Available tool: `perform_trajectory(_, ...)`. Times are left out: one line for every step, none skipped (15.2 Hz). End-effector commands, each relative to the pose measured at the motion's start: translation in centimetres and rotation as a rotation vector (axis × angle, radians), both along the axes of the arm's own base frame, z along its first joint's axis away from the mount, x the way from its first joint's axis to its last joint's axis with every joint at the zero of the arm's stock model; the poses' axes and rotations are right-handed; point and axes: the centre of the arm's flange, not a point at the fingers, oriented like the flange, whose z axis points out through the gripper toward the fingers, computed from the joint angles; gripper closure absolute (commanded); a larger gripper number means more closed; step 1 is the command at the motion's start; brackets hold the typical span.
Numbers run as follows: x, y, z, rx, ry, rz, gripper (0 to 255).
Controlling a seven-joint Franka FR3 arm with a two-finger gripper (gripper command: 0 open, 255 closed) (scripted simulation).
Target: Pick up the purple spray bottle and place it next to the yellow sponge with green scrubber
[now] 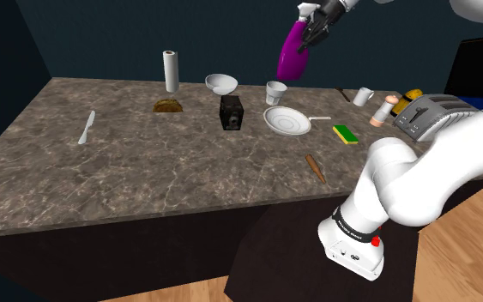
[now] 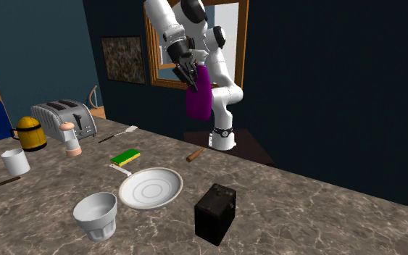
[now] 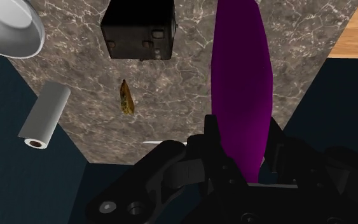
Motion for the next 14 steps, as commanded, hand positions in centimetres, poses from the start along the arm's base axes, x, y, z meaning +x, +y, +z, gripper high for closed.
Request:
perform_trajectory(-2.0,-1.6,-0.2,0.0,0.0,0.001,255)
perform_trajectory(-3.0,-2.4,-0.2,0.0,0.0,0.001,255)
perform_trajectory(-4.0,-3.3,-0.2,0.0,0.0,0.001,255)
perform_trajectory(-5.0,-4.2,-0.2,0.0,0.0,0.001,255)
perform_trajectory(-5.9,-5.1,-0.2,0.0,0.0,0.001,255)
perform_trajectory(-6.9,-6.0,-0.2,0.0,0.0,0.001,255)
perform_trajectory(-7.9,-6.9,-0.1,0.0,0.0,0.001,255)
perform_trajectory(-8.9,-7.7,-0.1,0.0,0.0,0.001,255)
perform_trajectory(-9.9,-8.6,-0.1,0.0,0.0,0.001,255)
perform_trajectory(-10.9,-9.5,-0.1,0.0,0.0,0.001,255)
perform_trajectory(-11.8,-10.4,-0.1,0.0,0.0,0.001,255)
perform_trajectory(-12.8,-11.3,-0.1,0.0,0.0,0.001,255)
perform_trajectory(-13.8,-12.1,-0.1,0.0,0.0,0.001,255)
perform_trajectory(-14.8,-13.0,-0.1,0.0,0.0,0.001,255)
